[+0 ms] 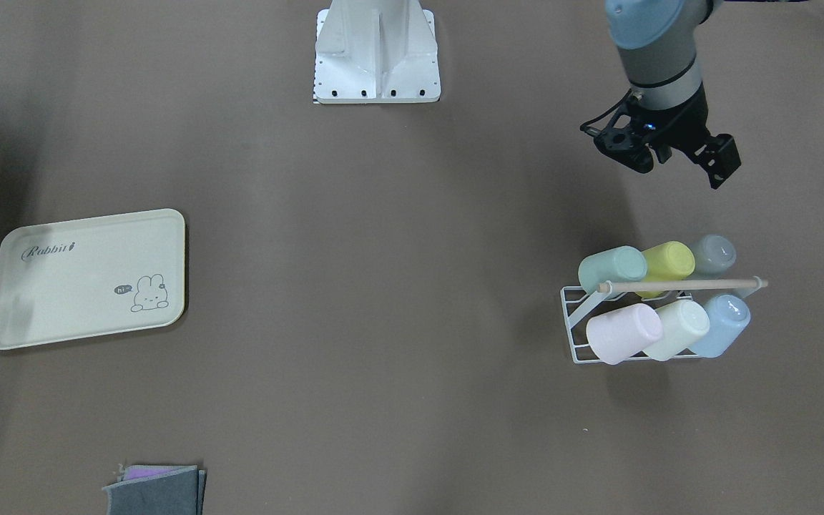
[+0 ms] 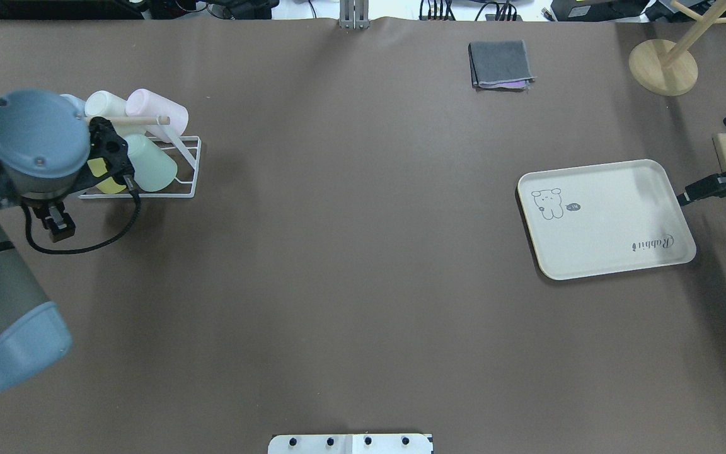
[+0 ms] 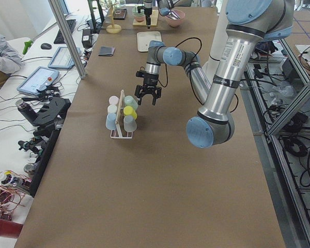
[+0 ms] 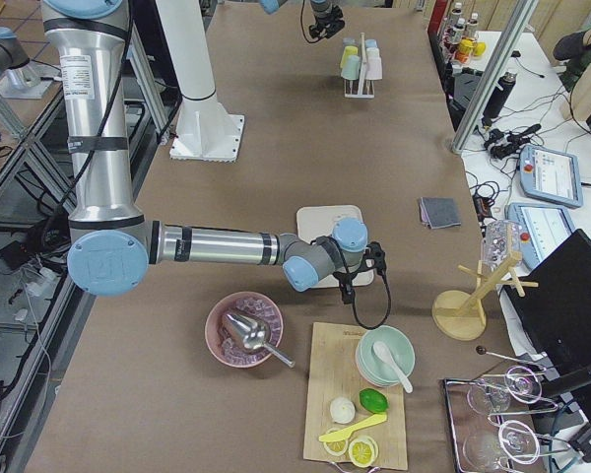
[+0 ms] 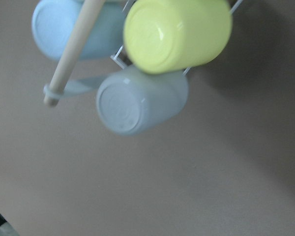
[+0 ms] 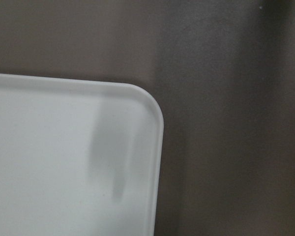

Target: Pick up and place green cup on tray

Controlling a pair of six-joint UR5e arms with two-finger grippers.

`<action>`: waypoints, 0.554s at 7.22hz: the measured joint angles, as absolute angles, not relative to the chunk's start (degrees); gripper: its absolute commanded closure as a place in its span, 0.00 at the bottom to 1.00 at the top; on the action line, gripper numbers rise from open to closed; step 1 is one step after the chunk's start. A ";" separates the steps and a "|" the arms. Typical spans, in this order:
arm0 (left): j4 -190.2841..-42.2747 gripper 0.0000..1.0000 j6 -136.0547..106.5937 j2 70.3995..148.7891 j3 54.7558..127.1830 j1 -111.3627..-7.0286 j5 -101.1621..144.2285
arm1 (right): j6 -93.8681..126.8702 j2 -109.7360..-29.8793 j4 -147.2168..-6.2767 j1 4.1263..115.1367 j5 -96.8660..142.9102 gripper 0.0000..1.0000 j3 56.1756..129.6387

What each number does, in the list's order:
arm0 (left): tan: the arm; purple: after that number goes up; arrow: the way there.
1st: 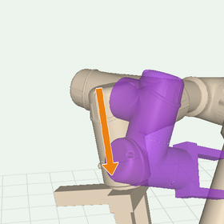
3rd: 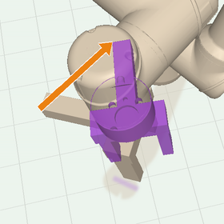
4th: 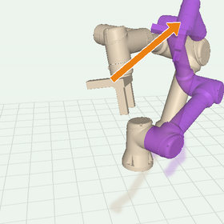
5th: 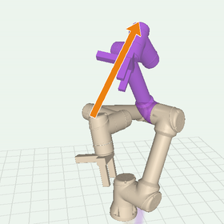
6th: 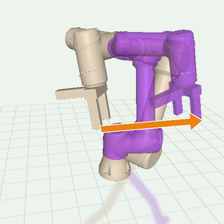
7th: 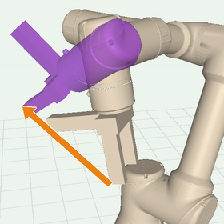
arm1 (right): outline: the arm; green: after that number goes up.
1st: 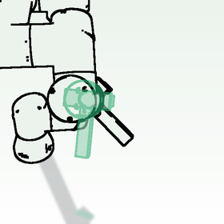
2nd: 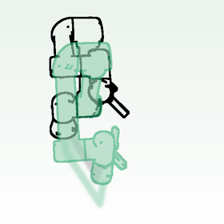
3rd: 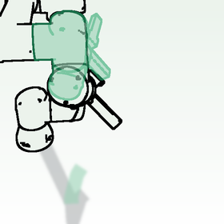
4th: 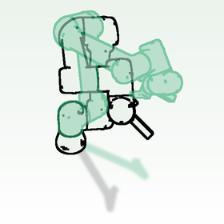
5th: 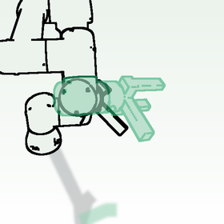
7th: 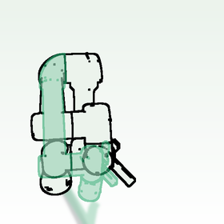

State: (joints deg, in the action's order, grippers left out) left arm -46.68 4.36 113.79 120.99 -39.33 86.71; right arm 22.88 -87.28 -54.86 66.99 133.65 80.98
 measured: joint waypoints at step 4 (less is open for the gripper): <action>-36.04 0.02 10.18 126.91 106.72 -32.57 75.66 | 22.80 -86.92 -54.76 65.38 133.43 0.02 79.84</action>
State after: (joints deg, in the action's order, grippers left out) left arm -36.04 10.18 126.91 106.72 -32.57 75.66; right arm 22.80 -86.92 -54.76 65.38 133.43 79.84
